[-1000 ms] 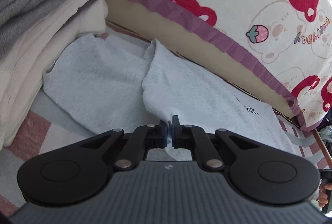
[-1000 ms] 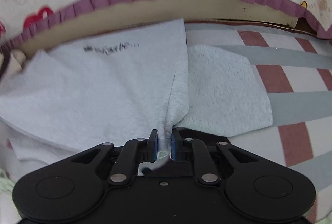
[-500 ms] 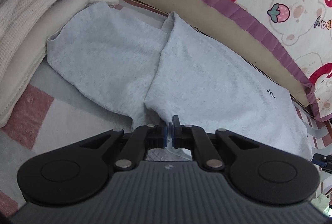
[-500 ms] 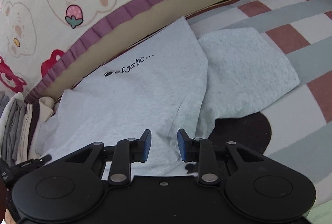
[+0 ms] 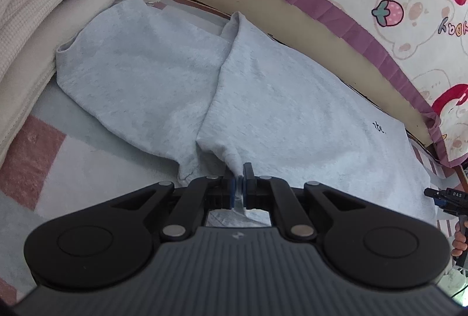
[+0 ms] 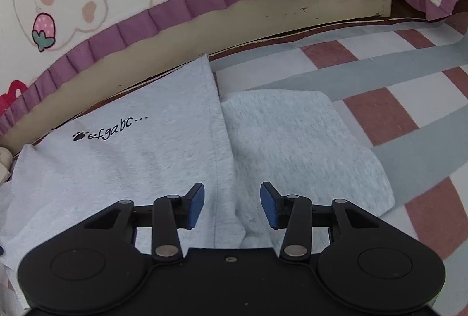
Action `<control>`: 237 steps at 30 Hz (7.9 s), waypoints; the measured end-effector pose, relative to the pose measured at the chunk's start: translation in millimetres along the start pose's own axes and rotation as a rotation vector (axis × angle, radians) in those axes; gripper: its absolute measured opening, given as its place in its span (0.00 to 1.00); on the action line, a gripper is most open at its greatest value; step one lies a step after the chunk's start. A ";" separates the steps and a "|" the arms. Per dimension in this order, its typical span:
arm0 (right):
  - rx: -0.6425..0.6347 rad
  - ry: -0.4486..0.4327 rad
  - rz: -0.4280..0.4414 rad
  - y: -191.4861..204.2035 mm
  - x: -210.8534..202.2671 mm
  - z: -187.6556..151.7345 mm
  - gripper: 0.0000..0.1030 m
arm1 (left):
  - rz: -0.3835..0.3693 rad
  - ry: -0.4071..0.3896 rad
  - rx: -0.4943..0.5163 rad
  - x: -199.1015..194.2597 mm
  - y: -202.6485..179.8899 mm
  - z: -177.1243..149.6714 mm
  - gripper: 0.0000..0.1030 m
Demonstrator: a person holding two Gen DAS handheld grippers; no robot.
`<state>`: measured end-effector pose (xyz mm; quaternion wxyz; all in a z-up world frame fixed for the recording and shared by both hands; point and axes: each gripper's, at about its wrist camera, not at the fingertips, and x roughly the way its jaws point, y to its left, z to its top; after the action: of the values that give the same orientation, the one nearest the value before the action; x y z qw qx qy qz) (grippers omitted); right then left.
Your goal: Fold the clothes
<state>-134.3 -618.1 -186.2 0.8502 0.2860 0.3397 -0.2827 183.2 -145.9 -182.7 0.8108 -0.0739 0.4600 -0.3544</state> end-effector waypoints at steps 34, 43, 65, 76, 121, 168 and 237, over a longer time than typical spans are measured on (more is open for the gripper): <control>-0.134 0.067 -0.198 32.7 -42.2 -33.4 0.02 | 0.004 -0.045 -0.127 -45.6 4.7 -8.5 0.04; 0.054 0.105 -0.006 10.0 -50.1 -54.6 0.49 | 0.079 0.152 -0.142 -23.9 12.9 -19.1 0.12; 0.192 0.151 0.080 -8.6 -85.6 -77.5 0.11 | 0.055 0.050 -0.129 -61.4 13.5 -12.5 0.03; -0.598 -0.006 -0.081 163.5 -111.6 -88.5 0.50 | 0.110 0.008 0.192 -61.3 -32.3 -12.8 0.33; -0.848 0.153 0.109 205.2 -76.0 -116.4 0.64 | -0.146 0.138 0.660 16.5 -118.5 -38.4 0.17; -0.497 0.142 0.180 183.4 -29.2 6.3 0.59 | -0.032 -0.079 0.803 82.6 -127.8 -36.9 0.15; -0.240 -0.037 0.061 86.3 -15.5 57.9 0.45 | 0.167 -0.088 0.329 56.7 -140.0 14.0 0.54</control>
<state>-61.4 -594.5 -114.3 0.8927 0.1872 0.3464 -0.2194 141.9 -288.4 -151.6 0.8578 0.0829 0.3646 -0.3527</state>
